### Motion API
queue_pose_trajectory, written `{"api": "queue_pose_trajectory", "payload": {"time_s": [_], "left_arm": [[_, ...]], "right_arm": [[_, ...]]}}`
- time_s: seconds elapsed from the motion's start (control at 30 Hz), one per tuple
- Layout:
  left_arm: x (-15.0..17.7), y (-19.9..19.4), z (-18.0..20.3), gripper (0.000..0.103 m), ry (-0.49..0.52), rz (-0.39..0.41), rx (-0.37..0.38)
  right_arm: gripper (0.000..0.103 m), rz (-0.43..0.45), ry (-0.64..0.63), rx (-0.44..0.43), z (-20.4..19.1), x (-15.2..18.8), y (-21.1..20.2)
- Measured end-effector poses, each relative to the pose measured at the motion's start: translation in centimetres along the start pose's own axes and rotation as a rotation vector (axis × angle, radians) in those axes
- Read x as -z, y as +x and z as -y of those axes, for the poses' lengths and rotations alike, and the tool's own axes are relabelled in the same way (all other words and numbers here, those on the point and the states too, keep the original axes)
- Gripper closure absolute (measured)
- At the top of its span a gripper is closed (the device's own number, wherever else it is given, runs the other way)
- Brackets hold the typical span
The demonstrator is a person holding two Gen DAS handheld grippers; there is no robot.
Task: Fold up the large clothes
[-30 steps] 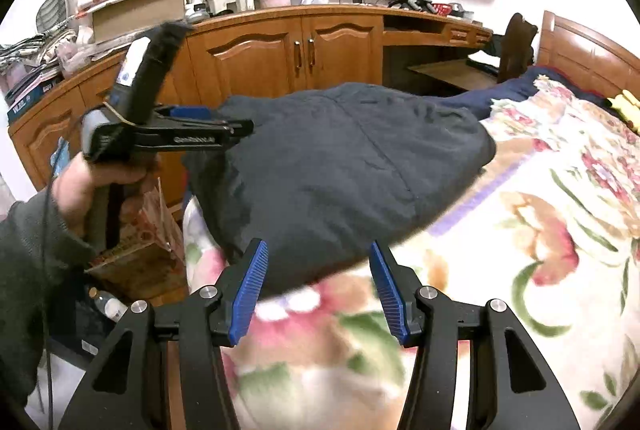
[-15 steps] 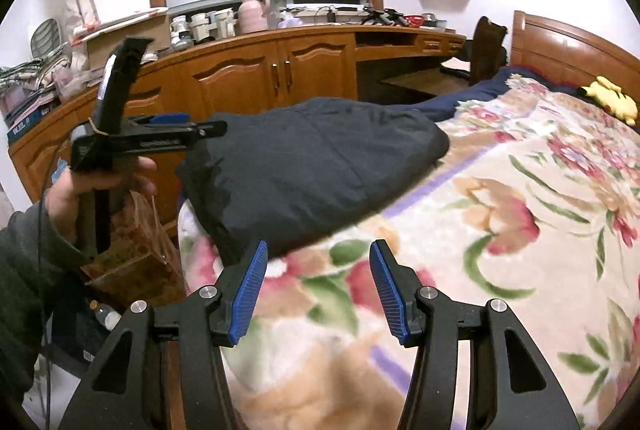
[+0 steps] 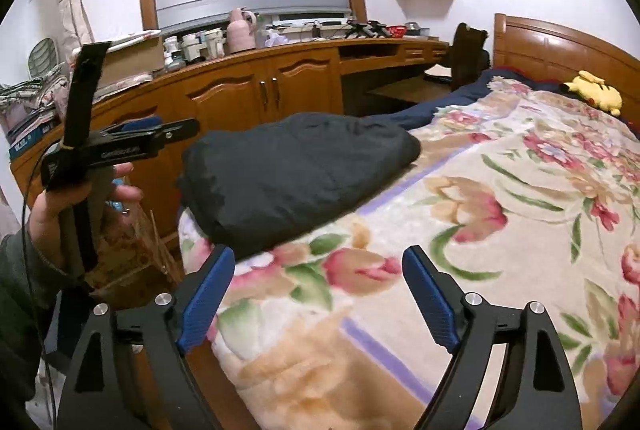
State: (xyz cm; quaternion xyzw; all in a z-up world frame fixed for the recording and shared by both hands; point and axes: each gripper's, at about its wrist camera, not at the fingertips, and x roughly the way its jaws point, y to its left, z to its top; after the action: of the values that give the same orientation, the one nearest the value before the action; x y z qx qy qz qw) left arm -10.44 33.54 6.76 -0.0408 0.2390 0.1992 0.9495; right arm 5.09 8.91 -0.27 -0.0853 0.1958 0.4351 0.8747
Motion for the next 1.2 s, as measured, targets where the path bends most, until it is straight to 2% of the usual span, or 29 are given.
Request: {"api": "queue_pose_trajectory", "payload": {"time_s": [0.1, 0.23, 0.47, 0.6, 0.83, 1.0, 1.2], "left_arm": [[0.4, -0.3, 2.0, 0.000, 0.004, 0.002, 0.029], [0.8, -0.3, 5.1, 0.000, 0.008, -0.002, 0.103], [1.6, 0.2, 11.4, 0.000, 0.052, -0.015, 0.165], [1.9, 1.1, 15.6, 0.000, 0.079, -0.050, 0.220], [2.9, 1.5, 21.7, 0.000, 0.123, -0.054, 0.307], [3.5, 2.0, 26.3, 0.000, 0.171, -0.058, 0.329], [3.6, 2.7, 30.7, 0.000, 0.179, -0.067, 0.373]], "right_arm": [[0.016, 0.001, -0.002, 0.042, 0.6, 0.9, -1.0], [0.016, 0.000, 0.016, 0.096, 2.1, 2.0, -2.5], [0.016, 0.028, 0.065, 0.181, 5.2, 3.8, -5.6], [0.016, 0.036, 0.082, 0.227, 6.1, 4.8, -7.2], [0.016, 0.040, 0.114, 0.308, 8.5, 6.7, -9.8], [0.016, 0.037, 0.152, 0.361, 10.5, 7.5, -11.3], [0.016, 0.033, 0.181, 0.417, 12.6, 8.5, -13.8]]}}
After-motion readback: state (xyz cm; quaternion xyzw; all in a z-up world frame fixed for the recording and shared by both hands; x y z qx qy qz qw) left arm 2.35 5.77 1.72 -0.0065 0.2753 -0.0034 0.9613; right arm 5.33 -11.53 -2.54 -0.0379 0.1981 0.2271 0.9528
